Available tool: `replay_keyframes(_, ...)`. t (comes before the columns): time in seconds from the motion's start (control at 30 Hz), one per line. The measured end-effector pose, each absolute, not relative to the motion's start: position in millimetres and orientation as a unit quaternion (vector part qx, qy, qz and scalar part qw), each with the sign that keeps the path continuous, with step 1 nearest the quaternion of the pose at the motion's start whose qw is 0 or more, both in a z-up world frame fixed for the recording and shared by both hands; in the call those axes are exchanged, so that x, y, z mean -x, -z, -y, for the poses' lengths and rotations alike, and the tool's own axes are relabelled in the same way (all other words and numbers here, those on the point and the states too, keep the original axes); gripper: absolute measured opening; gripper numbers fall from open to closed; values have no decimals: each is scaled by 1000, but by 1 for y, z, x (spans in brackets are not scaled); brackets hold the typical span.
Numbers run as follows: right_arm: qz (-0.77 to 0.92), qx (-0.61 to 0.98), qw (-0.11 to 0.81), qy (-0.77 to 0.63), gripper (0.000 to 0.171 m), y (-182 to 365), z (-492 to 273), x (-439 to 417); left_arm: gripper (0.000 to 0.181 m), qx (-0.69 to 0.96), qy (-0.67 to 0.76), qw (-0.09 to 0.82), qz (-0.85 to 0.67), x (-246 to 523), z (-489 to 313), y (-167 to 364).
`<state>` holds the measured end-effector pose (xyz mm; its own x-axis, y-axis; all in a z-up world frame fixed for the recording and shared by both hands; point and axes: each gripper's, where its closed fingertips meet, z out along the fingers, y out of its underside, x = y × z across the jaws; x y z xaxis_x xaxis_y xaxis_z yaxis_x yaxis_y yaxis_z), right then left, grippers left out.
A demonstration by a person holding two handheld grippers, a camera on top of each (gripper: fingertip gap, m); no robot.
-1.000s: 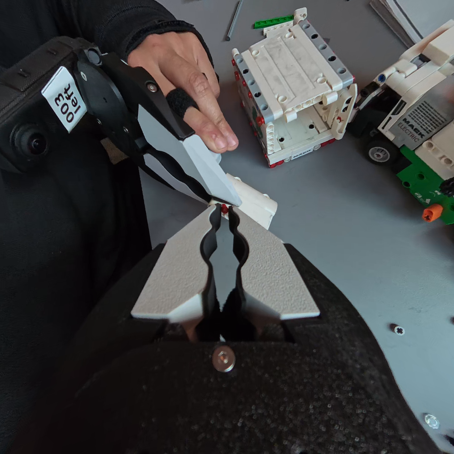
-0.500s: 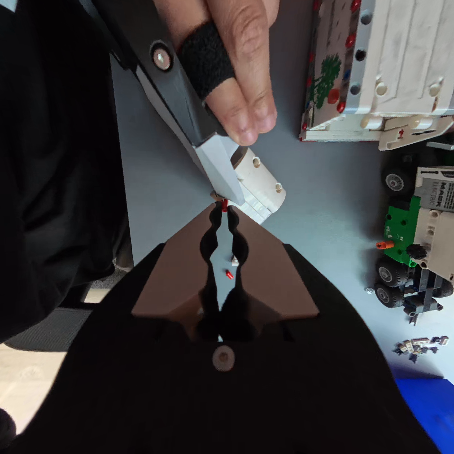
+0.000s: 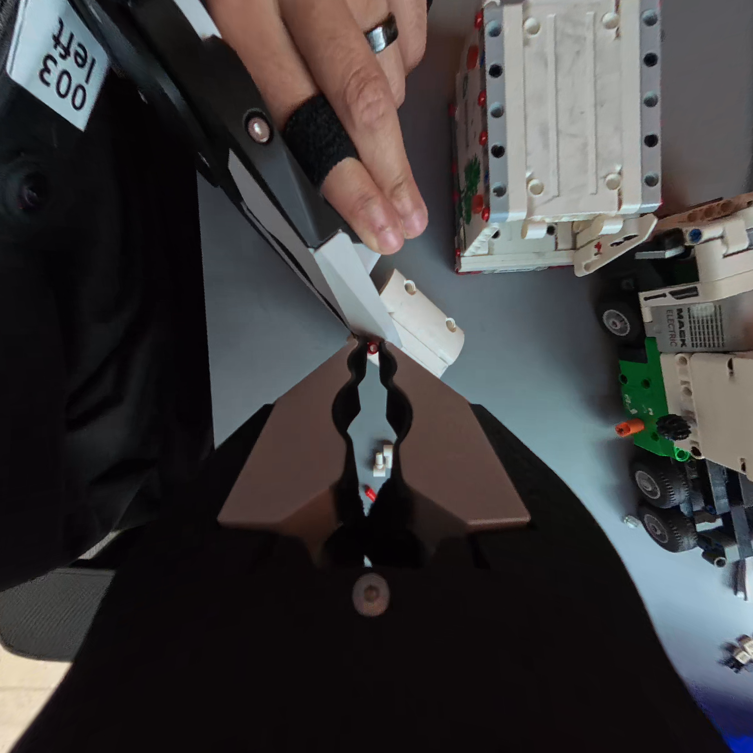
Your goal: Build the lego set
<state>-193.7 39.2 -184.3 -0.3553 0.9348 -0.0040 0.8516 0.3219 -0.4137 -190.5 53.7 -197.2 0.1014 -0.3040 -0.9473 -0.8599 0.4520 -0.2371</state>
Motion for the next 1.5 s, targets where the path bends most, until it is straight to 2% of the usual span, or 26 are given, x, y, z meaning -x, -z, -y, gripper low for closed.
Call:
replay_keyframes(0.03,796,560,124,-192,4,183,-39,194,5,468,-235,580,-623,190,-54,196)
replay_keyframes(0.4,682,614,174,-357,3,174,-43,197,6,510,-187,590,-598,192,-57,189)
replay_keyframes(0.83,683,617,209,-331,3,174,-47,198,6,528,-177,590,-584,195,-60,186)
replay_keyframes(1.13,687,623,182,-327,3,183,-41,196,5,481,-242,575,-616,193,-55,193)
replay_keyframes(1.33,690,618,192,-325,3,182,-39,194,5,488,-226,578,-614,192,-53,192)
replay_keyframes(1.5,676,622,214,-331,3,178,-41,194,6,539,-151,579,-592,192,-54,188)
